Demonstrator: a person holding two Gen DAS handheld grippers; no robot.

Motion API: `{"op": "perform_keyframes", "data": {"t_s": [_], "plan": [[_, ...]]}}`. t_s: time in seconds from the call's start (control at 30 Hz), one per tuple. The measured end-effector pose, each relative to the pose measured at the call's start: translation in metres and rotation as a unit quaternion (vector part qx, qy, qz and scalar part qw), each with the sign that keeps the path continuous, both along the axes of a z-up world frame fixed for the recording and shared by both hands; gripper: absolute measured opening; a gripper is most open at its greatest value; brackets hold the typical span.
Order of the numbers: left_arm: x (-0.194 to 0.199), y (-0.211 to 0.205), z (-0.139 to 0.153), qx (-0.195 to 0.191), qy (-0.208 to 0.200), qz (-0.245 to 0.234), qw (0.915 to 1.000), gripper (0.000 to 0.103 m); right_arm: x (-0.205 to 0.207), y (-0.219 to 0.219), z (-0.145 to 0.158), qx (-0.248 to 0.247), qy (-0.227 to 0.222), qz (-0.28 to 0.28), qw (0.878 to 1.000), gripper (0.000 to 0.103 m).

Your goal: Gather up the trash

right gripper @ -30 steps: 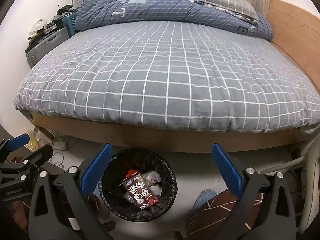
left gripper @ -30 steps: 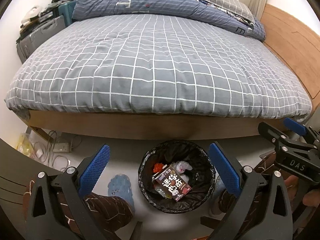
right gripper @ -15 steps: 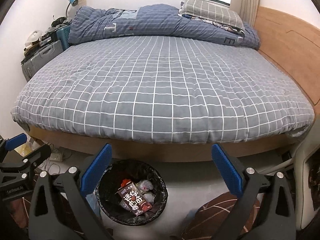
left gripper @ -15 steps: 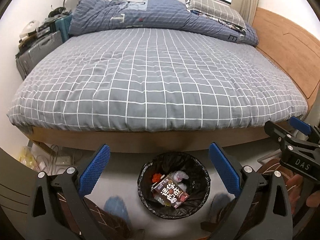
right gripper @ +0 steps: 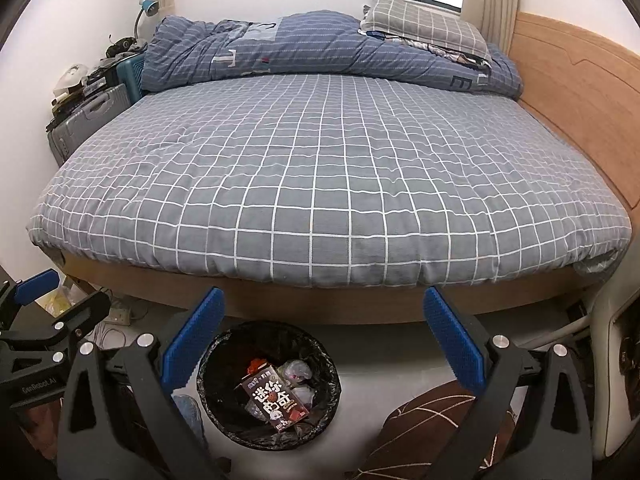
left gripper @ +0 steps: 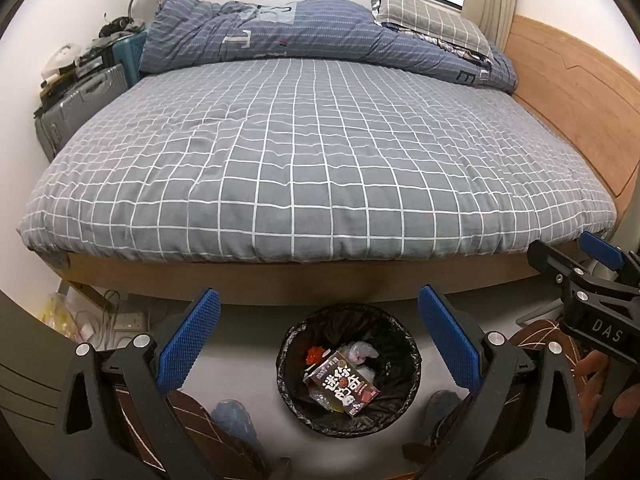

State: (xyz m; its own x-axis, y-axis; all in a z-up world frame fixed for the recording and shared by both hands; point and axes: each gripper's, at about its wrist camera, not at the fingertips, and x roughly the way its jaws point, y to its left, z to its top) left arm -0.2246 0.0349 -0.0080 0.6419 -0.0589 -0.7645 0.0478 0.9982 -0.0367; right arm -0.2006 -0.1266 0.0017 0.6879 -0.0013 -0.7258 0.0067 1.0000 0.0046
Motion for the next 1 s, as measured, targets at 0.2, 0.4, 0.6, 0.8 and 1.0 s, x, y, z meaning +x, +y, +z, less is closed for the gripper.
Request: {"op": "perform_keyframes", "data": {"t_s": [0.2,0.4,0.6,0.8,1.0], "plan": [[0.0011,0.0024,-0.0024,-0.003,0.004,0.004,1.0000,0.097,-0.0013,0.0010,-0.0026,0.001,0.004,0.000,1.000,0.096],[0.0015,0.0031,-0.0040,-0.001,0.007,0.004,1.0000,0.097,-0.0005,0.0005,-0.0050,0.002,0.007,0.002,1.000,0.096],[0.0025,0.0046,-0.0068,-0.001,0.013,0.007,0.9999,0.097,-0.0004,0.0005,-0.0053,0.003,0.007,0.001,1.000,0.096],[0.0049,0.0027,-0.0075,0.013,0.011,0.011,0.9998,0.097,0.0003,-0.0001,-0.0072,0.003,0.009,0.000,1.000,0.096],[0.0052,0.0025,-0.0076,0.018,0.011,0.016,0.9997,0.097,0.0004,-0.0001,-0.0076,0.002,0.009,0.000,1.000,0.096]]}}
